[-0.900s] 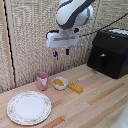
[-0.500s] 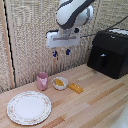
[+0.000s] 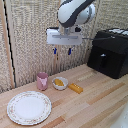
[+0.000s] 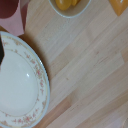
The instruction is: Please go towards the air fryer and gently seize its handle using your gripper. Slowly reveal the interior of the air fryer by pulling the handle outward. Head to the bowl filled with hot dogs and firmly but gently grasp it. Carefully place it inside the now-open air fryer.
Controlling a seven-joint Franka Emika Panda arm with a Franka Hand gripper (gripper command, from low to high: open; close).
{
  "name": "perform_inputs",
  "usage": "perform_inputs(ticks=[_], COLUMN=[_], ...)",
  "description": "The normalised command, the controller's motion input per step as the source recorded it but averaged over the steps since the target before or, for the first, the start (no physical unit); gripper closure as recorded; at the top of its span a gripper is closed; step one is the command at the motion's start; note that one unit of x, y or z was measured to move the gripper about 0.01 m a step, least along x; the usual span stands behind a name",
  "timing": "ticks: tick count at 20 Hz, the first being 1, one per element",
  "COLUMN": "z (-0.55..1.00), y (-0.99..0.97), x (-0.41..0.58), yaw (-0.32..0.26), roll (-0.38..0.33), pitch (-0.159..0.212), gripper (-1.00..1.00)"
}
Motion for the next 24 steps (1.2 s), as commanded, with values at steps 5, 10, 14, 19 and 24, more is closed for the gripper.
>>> perform_inputs(ticks=[5, 10, 14, 19, 24], z=[0.0, 0.0, 0.0, 0.0, -0.04], y=[0.0, 0.0, 0.0, 0.0, 0.0], x=[-0.014, -0.034, -0.044, -0.042, -0.023], yaw=[-0.165, -0.099, -0.094, -0.094, -0.101], roll=[-0.175, -0.257, -0.313, -0.343, -0.339], pitch=[-0.002, -0.041, -0.056, -0.074, -0.119], gripper=[-1.0, -1.0, -1.0, -1.0, -1.0])
